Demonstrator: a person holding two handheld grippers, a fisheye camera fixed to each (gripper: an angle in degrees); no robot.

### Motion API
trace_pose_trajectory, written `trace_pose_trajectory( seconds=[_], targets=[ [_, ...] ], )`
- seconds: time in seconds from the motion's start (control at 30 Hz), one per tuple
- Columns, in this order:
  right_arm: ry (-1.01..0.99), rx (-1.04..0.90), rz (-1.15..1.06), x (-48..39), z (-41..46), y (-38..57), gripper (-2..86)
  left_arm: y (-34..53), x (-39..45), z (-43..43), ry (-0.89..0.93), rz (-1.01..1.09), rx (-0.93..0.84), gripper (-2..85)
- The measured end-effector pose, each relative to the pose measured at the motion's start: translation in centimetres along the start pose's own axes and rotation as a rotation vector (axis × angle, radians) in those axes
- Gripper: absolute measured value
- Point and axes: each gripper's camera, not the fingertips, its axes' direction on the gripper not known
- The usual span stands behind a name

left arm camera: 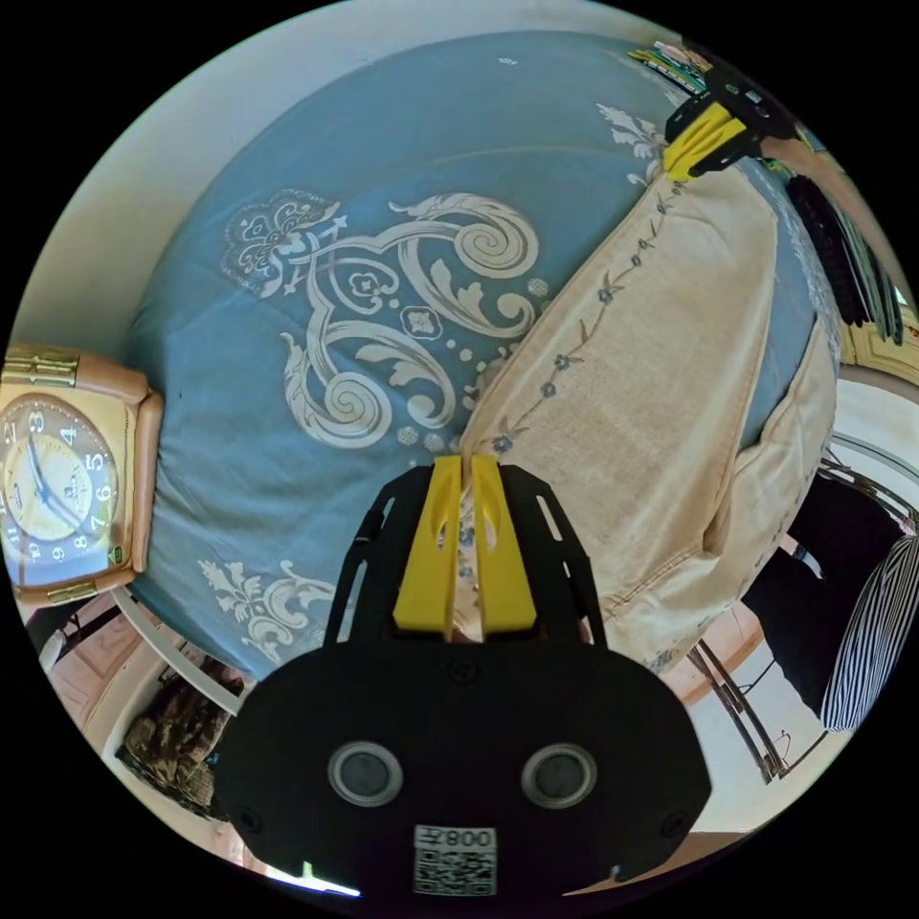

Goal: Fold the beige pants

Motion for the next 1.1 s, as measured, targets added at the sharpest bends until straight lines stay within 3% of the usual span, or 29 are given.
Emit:
trace_pose_trajectory(
  seconds=[0.3,0.57,0.83,1.1],
  targets=[
    [0.040,0.086,0.007,-4.2,-2.5,4.7,0.6,7.4,5.1,-2.5,-0.059,-0.039,0.154,2.0],
    [-0.040,0.188,0.034,-10.1,-3.7,11.3,0.5,16.1,12.8,-4.0,-0.093,-0.078,0.272,1.7],
    [-0.166,0.165,0.055,-17.2,-0.7,15.6,0.5,22.9,20.9,-1.8,-0.094,-0.149,0.223,1.7],
    [-0.301,0.039,0.139,-22.4,7.5,17.9,0.5,25.3,26.6,5.6,0.060,-0.226,0.062,1.5]
  ],
)
